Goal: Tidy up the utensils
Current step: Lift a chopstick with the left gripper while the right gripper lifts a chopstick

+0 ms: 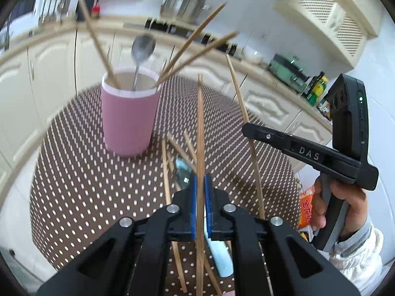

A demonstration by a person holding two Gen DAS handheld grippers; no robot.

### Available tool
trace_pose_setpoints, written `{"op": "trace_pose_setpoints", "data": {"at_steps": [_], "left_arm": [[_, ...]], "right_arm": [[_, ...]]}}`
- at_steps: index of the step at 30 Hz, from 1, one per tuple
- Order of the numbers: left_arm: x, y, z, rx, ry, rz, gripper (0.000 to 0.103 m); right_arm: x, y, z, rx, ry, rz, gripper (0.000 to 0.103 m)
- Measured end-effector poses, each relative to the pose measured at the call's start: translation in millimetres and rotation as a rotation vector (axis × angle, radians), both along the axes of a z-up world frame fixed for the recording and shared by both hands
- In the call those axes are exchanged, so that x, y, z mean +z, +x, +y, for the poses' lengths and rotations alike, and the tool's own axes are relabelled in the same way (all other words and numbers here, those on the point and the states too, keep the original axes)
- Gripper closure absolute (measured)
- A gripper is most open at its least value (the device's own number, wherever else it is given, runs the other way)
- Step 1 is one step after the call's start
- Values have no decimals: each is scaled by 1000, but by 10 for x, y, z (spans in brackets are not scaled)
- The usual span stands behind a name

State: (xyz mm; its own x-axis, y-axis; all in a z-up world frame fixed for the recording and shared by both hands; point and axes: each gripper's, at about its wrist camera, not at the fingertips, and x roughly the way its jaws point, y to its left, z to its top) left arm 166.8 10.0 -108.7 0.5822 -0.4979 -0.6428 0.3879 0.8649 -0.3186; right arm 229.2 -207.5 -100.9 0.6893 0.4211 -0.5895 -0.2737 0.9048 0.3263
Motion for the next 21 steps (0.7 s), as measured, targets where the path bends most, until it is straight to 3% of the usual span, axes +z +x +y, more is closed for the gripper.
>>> {"op": "trace_pose_setpoints", "data": {"at_steps": [10,16,21], "left_arm": [[491,-421,-33,-31,-54,-283,97],[691,-533,80,0,-97,-415,97],[787,-460,259,62,-118,-478,97]], "right_arm": [[549,-501,-60,-32,167,-307,97],[747,-564,199,-1,189,-411,97],[853,-568,456,32,198,-461,97]]}}
